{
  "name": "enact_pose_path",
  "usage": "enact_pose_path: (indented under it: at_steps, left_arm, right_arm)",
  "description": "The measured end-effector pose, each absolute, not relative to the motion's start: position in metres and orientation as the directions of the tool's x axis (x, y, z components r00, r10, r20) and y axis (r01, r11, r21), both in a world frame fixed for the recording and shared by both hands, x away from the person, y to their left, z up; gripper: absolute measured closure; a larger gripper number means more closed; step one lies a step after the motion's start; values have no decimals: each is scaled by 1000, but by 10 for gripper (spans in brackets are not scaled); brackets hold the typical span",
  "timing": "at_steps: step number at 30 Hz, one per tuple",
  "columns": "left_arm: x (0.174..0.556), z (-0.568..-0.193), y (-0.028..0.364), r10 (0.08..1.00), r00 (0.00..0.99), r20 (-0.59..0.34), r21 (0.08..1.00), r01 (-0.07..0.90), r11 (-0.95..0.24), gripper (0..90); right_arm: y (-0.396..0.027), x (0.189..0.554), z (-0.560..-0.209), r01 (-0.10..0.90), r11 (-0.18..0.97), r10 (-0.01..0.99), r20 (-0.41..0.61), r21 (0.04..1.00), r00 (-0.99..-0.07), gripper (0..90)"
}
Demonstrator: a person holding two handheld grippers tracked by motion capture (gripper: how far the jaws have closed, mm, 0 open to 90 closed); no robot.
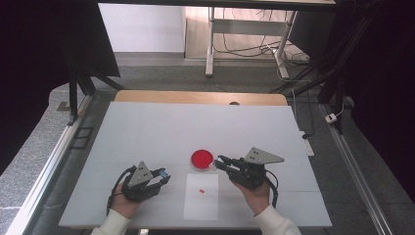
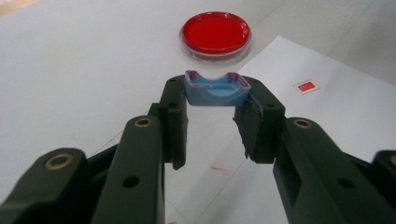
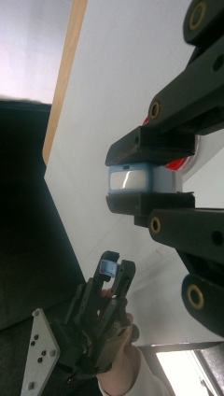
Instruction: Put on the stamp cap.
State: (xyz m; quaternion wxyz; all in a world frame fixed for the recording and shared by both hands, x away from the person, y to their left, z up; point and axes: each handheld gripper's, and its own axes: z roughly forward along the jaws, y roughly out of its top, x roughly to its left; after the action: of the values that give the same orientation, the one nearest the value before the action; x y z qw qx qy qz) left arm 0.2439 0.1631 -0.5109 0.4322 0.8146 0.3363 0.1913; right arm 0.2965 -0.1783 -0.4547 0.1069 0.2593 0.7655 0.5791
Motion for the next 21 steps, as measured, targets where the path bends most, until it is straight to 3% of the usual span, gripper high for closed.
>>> enact_pose_path:
  at_steps: [21]
  left_arm:
    - [250, -508, 133, 668, 744, 5, 843, 356, -403, 640]
  right_arm:
    - [-172, 293, -453, 261, 195, 510, 129, 945, -850, 751]
